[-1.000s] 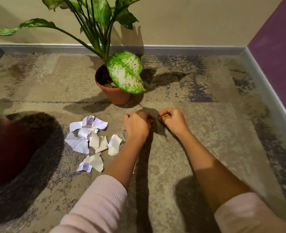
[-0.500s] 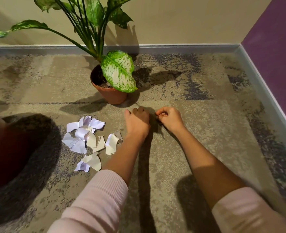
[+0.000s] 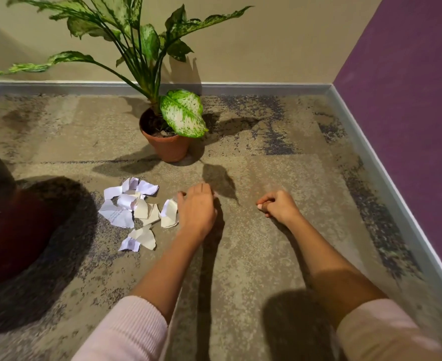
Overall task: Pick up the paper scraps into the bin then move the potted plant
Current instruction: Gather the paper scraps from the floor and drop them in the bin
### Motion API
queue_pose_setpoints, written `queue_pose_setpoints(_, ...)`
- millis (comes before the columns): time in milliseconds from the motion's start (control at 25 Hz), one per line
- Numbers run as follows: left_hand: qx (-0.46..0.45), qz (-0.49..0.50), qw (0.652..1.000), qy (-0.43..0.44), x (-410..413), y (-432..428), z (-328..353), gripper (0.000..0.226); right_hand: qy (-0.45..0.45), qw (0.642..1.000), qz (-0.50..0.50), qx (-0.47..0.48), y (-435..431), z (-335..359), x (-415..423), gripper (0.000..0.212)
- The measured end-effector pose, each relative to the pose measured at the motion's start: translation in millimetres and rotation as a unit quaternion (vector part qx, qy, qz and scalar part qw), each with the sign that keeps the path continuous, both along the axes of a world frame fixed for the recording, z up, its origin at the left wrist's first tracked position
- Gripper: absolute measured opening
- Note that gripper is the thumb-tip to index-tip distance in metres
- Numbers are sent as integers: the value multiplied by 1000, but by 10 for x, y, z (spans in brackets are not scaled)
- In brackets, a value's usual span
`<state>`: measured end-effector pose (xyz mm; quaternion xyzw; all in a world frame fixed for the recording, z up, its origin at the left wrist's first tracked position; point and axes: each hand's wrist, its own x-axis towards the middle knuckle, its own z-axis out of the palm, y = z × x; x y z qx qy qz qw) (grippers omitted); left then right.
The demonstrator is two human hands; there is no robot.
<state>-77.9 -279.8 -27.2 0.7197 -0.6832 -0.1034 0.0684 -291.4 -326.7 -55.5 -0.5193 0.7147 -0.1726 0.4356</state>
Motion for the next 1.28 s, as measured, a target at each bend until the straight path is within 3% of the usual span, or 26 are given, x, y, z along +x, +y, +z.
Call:
queue_pose_setpoints(200, -35, 5, 999, 10, 233, 218, 129, 19, -21, 999, -42, -7, 334, -24, -154, 24)
queue_pose_setpoints(400, -78, 30, 995, 53, 449, 451, 147, 12, -157, 959, -230, -47, 485, 7, -307, 12)
queue_pose_setpoints(480, -75, 35, 995, 56, 496, 514, 137, 14, -154, 950, -267, -56, 522, 41, -419, 11)
queue_pose_setpoints(800, -70, 30, 996, 55, 442, 625, 30, 17, 78, 988, -120, -58, 774, 7, -456, 11)
queue_pose_setpoints(960, -73, 59, 993, 72, 500, 680, -9, 20, 78, 992, -76, -67, 860, 47, -184, 9)
queue_pose_setpoints(1280, -81, 109, 990, 24, 742, 832, -1, 24, 65, 991, 89, -71, 869, 64, 931, 14)
